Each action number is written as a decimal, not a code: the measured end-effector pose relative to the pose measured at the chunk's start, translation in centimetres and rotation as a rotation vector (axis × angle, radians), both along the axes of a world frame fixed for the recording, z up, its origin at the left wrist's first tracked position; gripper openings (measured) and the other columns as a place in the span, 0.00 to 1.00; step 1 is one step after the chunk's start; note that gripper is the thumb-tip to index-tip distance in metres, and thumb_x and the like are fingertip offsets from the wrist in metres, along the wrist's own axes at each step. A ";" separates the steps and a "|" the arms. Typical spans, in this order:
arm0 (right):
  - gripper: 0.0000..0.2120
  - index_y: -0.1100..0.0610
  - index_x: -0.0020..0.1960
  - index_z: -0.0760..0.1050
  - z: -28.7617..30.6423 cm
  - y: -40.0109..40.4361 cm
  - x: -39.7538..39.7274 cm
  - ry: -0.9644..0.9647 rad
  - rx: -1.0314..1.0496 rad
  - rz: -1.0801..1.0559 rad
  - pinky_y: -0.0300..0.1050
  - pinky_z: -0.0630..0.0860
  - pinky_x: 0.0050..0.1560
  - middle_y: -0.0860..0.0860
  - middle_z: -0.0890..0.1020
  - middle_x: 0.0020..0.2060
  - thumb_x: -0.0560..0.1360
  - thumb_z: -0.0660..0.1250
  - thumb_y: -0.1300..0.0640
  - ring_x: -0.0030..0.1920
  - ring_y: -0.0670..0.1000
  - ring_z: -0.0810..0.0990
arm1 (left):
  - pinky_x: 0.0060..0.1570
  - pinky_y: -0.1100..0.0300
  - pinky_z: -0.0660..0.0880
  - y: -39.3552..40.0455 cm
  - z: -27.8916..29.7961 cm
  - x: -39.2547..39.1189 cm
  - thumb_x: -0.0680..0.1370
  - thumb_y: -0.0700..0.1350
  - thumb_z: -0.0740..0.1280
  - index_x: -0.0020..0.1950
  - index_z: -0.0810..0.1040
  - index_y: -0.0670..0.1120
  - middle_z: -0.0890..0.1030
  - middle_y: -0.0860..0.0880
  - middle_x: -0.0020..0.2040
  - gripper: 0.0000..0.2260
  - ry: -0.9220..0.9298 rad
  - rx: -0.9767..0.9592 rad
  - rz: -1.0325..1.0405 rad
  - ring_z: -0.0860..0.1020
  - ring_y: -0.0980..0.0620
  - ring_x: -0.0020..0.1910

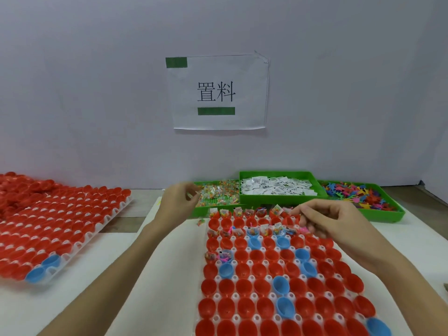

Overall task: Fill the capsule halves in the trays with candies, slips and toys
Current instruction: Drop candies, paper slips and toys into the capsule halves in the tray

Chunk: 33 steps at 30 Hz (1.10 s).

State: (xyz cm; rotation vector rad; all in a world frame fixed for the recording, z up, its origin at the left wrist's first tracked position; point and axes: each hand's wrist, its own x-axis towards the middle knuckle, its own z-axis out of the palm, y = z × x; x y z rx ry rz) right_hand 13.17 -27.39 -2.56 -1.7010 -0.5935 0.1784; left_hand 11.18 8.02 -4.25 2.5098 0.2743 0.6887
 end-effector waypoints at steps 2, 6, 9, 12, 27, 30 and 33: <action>0.11 0.51 0.48 0.87 0.0 0.1 -0.1 0.008 0.009 0.000 0.34 0.74 0.31 0.54 0.85 0.37 0.74 0.68 0.48 0.34 0.45 0.78 | 0.53 0.58 0.78 0.8 0.3 2.4 0.82 0.41 0.69 0.63 0.83 0.42 0.85 0.46 0.58 0.11 0.125 0.159 -0.064 0.82 0.49 0.49; 0.11 0.52 0.48 0.87 0.1 -0.1 -0.1 0.016 0.015 -0.019 0.34 0.73 0.31 0.55 0.84 0.37 0.75 0.68 0.49 0.35 0.46 0.78 | 0.62 0.55 0.76 1.9 -0.4 5.4 0.82 0.34 0.64 0.70 0.79 0.46 0.79 0.47 0.69 0.18 0.416 0.423 -0.225 0.80 0.48 0.62; 0.10 0.51 0.47 0.87 0.1 -0.3 0.1 0.024 0.019 -0.044 0.33 0.73 0.31 0.55 0.85 0.38 0.76 0.68 0.50 0.35 0.46 0.79 | 0.58 0.55 0.78 2.3 -0.9 6.4 0.80 0.28 0.61 0.69 0.80 0.48 0.80 0.47 0.67 0.24 0.507 0.508 -0.266 0.79 0.48 0.61; 0.09 0.51 0.47 0.87 -0.1 -0.2 0.3 0.031 0.015 -0.062 0.32 0.73 0.31 0.55 0.85 0.37 0.79 0.68 0.54 0.35 0.46 0.79 | 0.57 0.57 0.78 2.9 -0.7 7.2 0.80 0.31 0.65 0.66 0.82 0.45 0.83 0.46 0.61 0.17 0.501 0.528 -0.242 0.81 0.49 0.56; 0.09 0.47 0.53 0.83 -1.4 1.9 3.9 -0.241 -0.262 -0.301 0.35 0.78 0.45 0.42 0.86 0.44 0.81 0.67 0.60 0.46 0.42 0.84 | 0.44 0.64 0.78 1.4 -2.2 1.5 0.77 0.37 0.73 0.49 0.86 0.42 0.87 0.49 0.44 0.03 -0.185 0.002 0.015 0.83 0.53 0.41; 0.09 0.48 0.54 0.84 -0.9 3.4 7.4 -0.350 -0.446 -0.362 0.36 0.77 0.49 0.42 0.84 0.49 0.81 0.67 0.59 0.48 0.39 0.80 | 0.42 0.68 0.78 -0.8 -3.0 -1.5 0.75 0.39 0.75 0.44 0.84 0.49 0.86 0.54 0.39 0.05 -0.187 -0.387 0.003 0.85 0.58 0.40; 0.09 0.54 0.57 0.85 -0.2 4.9 10.9 -0.374 -0.622 -0.366 0.41 0.74 0.53 0.49 0.86 0.54 0.82 0.67 0.58 0.48 0.45 0.80 | 0.42 0.61 0.82 -3.3 -3.8 -4.0 0.75 0.36 0.75 0.43 0.85 0.48 0.87 0.50 0.39 0.07 -0.154 -0.646 -0.080 0.86 0.52 0.38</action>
